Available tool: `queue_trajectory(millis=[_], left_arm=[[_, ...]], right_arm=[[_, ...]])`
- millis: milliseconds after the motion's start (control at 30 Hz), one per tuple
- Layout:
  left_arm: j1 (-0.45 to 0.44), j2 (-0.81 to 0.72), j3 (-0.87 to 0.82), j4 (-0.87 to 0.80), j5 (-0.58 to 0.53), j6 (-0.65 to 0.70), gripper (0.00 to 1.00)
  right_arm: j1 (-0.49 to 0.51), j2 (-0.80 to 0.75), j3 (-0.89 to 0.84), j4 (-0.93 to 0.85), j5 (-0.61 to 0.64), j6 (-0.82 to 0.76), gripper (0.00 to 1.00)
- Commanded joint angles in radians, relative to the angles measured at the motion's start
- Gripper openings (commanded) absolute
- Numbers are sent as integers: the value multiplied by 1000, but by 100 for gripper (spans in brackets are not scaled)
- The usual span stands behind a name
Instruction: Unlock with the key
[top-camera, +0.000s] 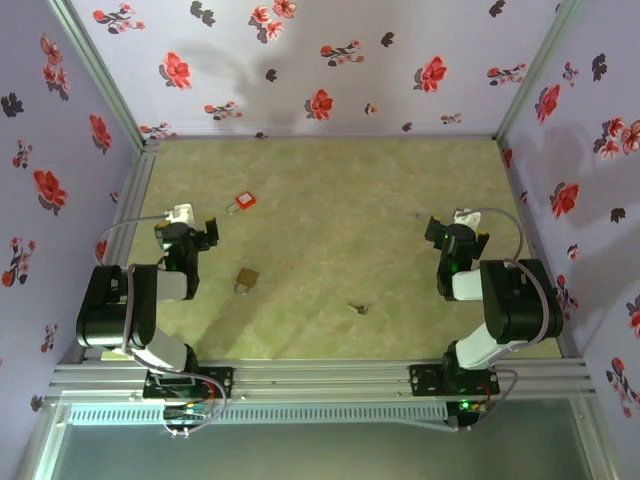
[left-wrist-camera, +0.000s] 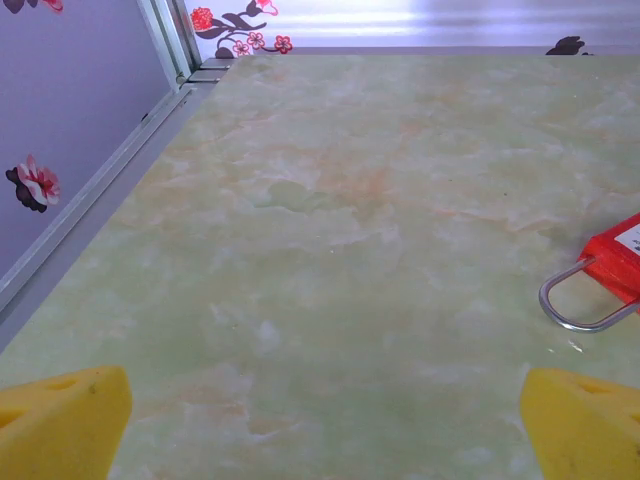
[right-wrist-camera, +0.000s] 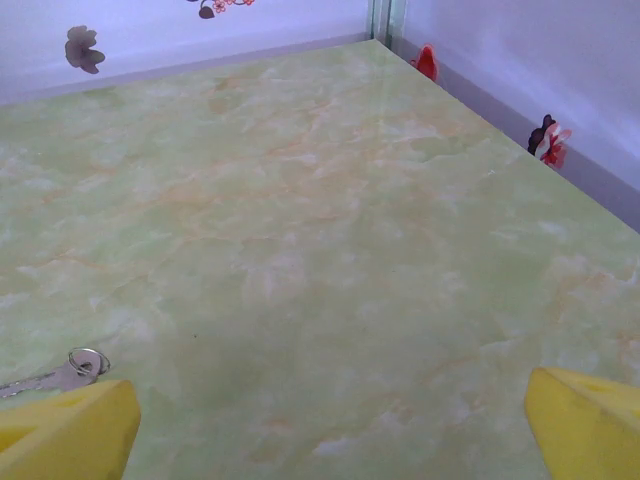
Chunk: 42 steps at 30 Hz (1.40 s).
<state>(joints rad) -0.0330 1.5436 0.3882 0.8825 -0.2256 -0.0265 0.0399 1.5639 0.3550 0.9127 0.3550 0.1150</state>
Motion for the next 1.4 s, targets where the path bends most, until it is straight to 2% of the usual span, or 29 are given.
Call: queue_trajectory(millis=[0, 1233, 1300, 1367], left_arm=[[-1, 3, -8, 39, -23, -12, 100], [3, 3, -5, 34, -13, -12, 100], [3, 1, -10, 41, -13, -12, 100], [-3, -22, -24, 47, -15, -12, 100]], right_arm=[[5, -7, 9, 12, 16, 3, 99], [6, -12, 10, 14, 16, -1, 99], [11, -41, 23, -44, 23, 3, 99], [24, -46, 2, -5, 10, -27, 99]])
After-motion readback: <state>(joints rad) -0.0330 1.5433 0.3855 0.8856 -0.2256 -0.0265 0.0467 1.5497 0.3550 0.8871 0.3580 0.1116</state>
